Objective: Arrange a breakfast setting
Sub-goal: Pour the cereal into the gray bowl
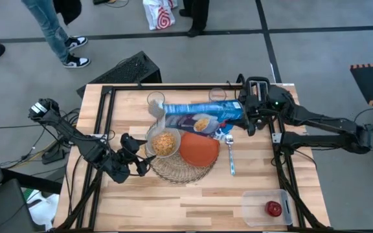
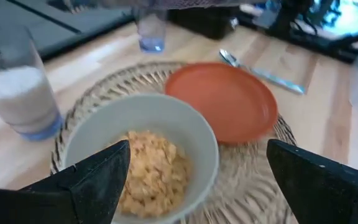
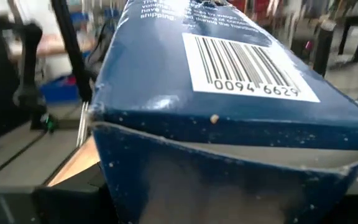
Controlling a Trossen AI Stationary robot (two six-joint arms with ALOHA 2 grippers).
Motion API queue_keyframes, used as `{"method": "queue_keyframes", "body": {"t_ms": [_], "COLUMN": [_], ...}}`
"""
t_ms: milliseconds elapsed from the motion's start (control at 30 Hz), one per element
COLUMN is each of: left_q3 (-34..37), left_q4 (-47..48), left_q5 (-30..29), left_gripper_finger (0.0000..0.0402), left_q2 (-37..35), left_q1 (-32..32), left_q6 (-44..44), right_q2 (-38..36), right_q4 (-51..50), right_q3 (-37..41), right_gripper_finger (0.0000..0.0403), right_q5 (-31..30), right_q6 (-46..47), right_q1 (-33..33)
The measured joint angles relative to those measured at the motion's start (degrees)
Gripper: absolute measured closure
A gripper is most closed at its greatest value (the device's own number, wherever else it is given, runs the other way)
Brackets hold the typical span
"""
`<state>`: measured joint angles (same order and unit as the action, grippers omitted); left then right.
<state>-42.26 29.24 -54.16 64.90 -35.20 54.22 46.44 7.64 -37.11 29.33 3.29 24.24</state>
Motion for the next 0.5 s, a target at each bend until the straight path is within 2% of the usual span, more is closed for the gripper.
{"method": "queue_keyframes", "body": {"t_ms": [200, 500], "left_q3": [0.0, 0.0], "left_q4": [-2.2, -12.1], "left_q5": [-7.5, -9.5], "left_gripper_finger": [0.0038, 0.0038], "left_q2": [0.0, 0.0], "left_q1": [0.0, 1.6], "left_q6": [-0.1, -9.3], "right_q2": [0.1, 0.3], "right_q4": [18.1, 37.9], "right_q3": [8.4, 15.6], "right_gripper_finger": [0.0099, 0.0100], "right_q5": [1.5, 3.0], "right_q6": [5.2, 10.3], "right_q1": [1.0, -0.4]}}
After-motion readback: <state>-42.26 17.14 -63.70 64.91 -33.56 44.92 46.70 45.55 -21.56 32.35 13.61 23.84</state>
